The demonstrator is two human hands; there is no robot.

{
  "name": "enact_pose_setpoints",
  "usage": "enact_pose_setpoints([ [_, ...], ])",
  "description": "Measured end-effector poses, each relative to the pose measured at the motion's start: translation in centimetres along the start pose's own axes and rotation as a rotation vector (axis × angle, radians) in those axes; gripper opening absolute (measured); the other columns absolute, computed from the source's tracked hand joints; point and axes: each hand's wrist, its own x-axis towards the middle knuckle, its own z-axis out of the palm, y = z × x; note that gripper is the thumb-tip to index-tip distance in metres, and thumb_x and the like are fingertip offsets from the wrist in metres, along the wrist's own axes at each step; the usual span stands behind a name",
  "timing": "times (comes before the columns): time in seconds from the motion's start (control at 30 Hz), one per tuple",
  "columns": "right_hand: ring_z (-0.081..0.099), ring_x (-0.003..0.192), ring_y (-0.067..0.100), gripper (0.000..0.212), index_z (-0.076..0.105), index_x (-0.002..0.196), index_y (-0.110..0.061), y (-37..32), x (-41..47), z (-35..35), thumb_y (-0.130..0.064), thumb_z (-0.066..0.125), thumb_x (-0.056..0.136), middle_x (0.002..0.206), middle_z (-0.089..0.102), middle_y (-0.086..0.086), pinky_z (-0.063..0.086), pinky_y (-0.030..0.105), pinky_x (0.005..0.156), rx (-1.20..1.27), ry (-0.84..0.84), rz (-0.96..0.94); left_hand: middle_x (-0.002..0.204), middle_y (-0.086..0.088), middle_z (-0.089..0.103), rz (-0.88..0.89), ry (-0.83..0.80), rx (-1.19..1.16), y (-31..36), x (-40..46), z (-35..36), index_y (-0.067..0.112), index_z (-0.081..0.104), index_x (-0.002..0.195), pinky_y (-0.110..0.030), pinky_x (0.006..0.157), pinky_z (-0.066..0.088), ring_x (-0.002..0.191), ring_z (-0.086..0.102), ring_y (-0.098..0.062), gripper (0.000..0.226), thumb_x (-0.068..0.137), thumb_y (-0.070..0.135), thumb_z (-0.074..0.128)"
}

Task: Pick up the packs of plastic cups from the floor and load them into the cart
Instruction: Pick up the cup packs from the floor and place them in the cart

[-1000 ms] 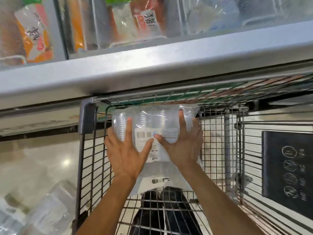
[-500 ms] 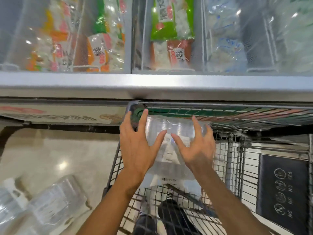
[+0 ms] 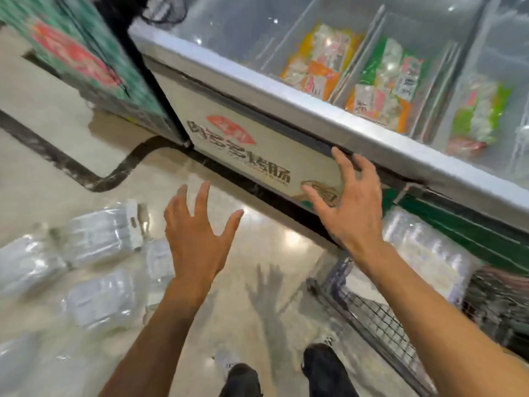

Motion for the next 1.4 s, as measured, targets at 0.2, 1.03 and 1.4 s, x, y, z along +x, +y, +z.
enact_pose_setpoints([
  [0.2, 0.039, 0.14, 0.038, 0.083, 0.039, 0.154, -0.03, -14.5, -3.0, 10.0, -0.078, 0.051, 0.087, 0.152, 0.04, 0.019, 0.039, 0.058, 0.113, 0.041, -0.14, -0.164, 0.169, -0.009, 0.021, -0.178, 0.067, 0.069, -16.4, -1.0, -7.8, 0.037, 0.028, 0.161, -0.056, 0.123, 0.022, 0.154, 0.017, -0.034, 0.085, 0.09, 0.079, 0.049],
  [1.03, 0.037, 0.143, 0.038, 0.092, 0.025, 0.161, -0.034, -12.7, -10.8, 61.1, -0.076, 0.059, 0.086, 0.159, 0.027, 0.016, 0.043, 0.055, 0.112, -0.029, -0.678, 0.033, 0.167, -0.013, 0.026, -0.313, -0.376, 0.226, -53.6, 8.4, 18.6, 0.038, 0.027, 0.161, -0.057, 0.111, 0.041, 0.148, 0.03, -0.038, 0.094, 0.083, 0.087, 0.041],
  [1.4, 0.035, 0.143, 0.045, 0.117, -0.005, 0.158, -0.055, -4.5, -17.1, 80.8, -0.084, 0.067, 0.071, 0.165, 0.004, 0.019, 0.038, 0.051, 0.114, -0.029, -0.766, 0.22, 0.163, -0.031, 0.017, -0.247, -0.454, 0.196, -66.7, 7.9, 38.2, 0.038, 0.034, 0.16, -0.067, 0.091, 0.053, 0.131, 0.041, -0.056, 0.122, 0.056, 0.098, 0.056],
])
